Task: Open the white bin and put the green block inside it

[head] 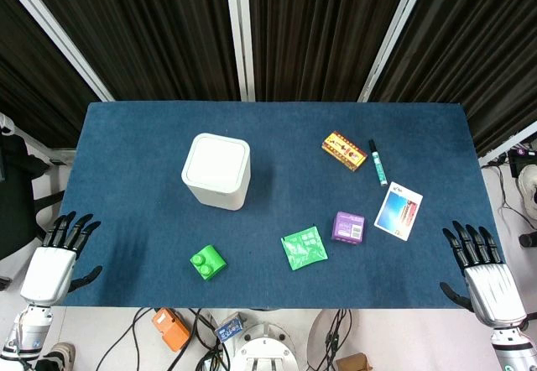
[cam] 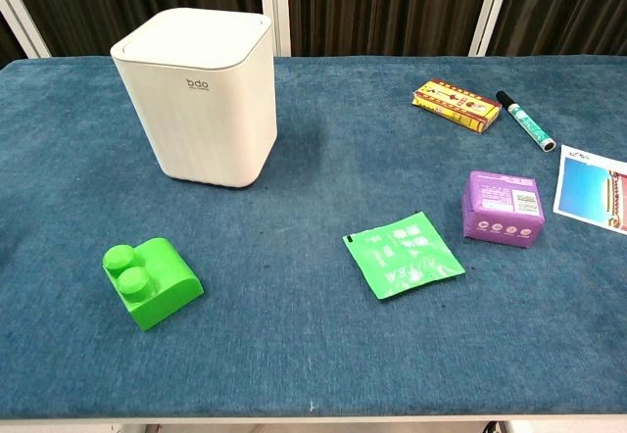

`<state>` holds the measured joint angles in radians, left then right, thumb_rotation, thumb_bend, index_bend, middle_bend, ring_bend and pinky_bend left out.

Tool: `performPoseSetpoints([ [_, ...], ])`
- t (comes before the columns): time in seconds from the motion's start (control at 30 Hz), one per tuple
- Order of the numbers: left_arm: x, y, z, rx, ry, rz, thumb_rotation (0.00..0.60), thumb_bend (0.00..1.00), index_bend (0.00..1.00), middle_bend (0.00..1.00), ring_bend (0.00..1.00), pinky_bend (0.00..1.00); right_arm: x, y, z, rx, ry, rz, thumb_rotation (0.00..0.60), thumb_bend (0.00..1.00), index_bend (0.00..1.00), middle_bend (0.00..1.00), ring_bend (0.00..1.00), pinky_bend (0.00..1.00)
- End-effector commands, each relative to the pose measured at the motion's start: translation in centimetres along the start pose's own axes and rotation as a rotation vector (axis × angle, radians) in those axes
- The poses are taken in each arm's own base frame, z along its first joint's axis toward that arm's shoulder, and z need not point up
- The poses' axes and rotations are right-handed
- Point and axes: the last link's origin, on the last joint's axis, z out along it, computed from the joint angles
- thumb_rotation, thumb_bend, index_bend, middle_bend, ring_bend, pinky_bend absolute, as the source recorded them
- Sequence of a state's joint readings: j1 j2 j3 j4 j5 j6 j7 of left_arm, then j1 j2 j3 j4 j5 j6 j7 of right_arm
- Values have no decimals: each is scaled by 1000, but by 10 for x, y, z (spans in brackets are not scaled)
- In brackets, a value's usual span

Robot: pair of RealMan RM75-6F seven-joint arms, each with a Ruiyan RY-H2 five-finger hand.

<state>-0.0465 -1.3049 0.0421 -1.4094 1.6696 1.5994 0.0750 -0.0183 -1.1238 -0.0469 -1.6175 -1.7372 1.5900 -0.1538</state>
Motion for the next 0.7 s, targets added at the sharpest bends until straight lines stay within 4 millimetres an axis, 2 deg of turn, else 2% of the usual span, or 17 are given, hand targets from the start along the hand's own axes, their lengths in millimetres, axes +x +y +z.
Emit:
performPoseSetpoints([
  [0.03,-1,1,0,-5,-7,-3,600,111,159,102,1,91,0,0,0,-1,-1,0,600,308,0,0,0,0],
  [0.13,-2,6,3,-47,-21,-47,600,111,146,91,8,92,0,1,0,-5,1,2,600,308,0,0,0,0],
  [0.2,0,16,12,-104,6,-126,600,120,130,77,72,157,1,1,0,-14,8,6,600,308,0,0,0,0],
  [0.23,1,22,17,-138,23,-166,600,138,127,74,157,253,2,2,0,-19,10,5,600,308,0,0,0,0],
  [0.3,5,36,32,-209,48,-261,600,218,127,77,413,508,1,2,1,-24,10,5,600,307,0,0,0,0],
  [0.4,17,63,61,-260,39,-390,600,381,127,91,675,722,-1,1,3,-19,0,-1,600,307,0,0,0,0],
  [0.47,25,77,80,-257,29,-404,600,444,127,96,734,772,-2,0,4,-20,-4,-4,600,307,0,0,0,0],
  [0.5,32,87,96,-259,28,-374,600,456,127,98,752,786,-2,0,5,-21,-7,-5,600,307,0,0,0,0],
  [0.57,42,101,122,-243,36,-318,600,457,127,97,766,796,-3,0,7,-24,-12,-5,600,308,0,0,0,0],
  [0.7,48,123,153,-211,16,-250,600,446,127,106,777,803,-2,3,9,-35,-15,0,600,307,0,0,0,0],
])
